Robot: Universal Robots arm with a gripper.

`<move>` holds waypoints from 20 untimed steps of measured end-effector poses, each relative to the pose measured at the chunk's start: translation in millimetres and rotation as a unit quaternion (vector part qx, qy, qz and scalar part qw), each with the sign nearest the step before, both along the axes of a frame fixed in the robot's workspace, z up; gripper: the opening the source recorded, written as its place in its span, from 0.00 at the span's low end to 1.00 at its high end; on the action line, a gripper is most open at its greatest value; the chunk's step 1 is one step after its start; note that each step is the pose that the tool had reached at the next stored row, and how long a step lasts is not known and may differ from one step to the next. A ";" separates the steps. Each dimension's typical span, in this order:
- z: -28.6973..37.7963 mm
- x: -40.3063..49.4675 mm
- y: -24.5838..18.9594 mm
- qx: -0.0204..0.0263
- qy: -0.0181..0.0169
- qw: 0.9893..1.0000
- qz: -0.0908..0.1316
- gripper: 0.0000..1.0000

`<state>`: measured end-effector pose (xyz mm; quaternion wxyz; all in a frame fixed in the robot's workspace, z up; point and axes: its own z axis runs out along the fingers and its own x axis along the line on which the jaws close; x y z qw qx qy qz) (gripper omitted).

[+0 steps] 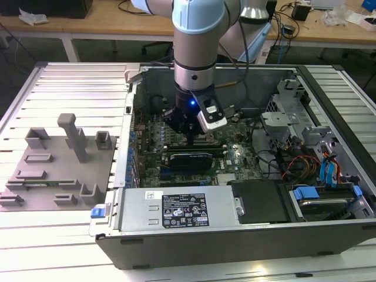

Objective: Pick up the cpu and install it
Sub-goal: 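Install the second cpu locking lever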

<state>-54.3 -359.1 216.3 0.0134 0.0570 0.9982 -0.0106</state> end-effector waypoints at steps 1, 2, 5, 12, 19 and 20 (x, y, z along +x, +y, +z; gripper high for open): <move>-0.4 -0.9 0.0 0.000 0.000 1.000 0.000 0.11; -0.7 -1.7 0.0 0.001 0.000 1.000 0.000 0.11; -1.3 -4.4 0.0 0.012 -0.002 1.000 0.000 0.11; -2.2 -9.9 -6.5 0.037 -0.008 0.999 0.002 0.11; -2.8 -11.2 -10.7 0.046 -0.009 0.998 0.029 0.11; -2.8 -11.2 -10.8 0.046 -0.009 0.998 0.030 0.11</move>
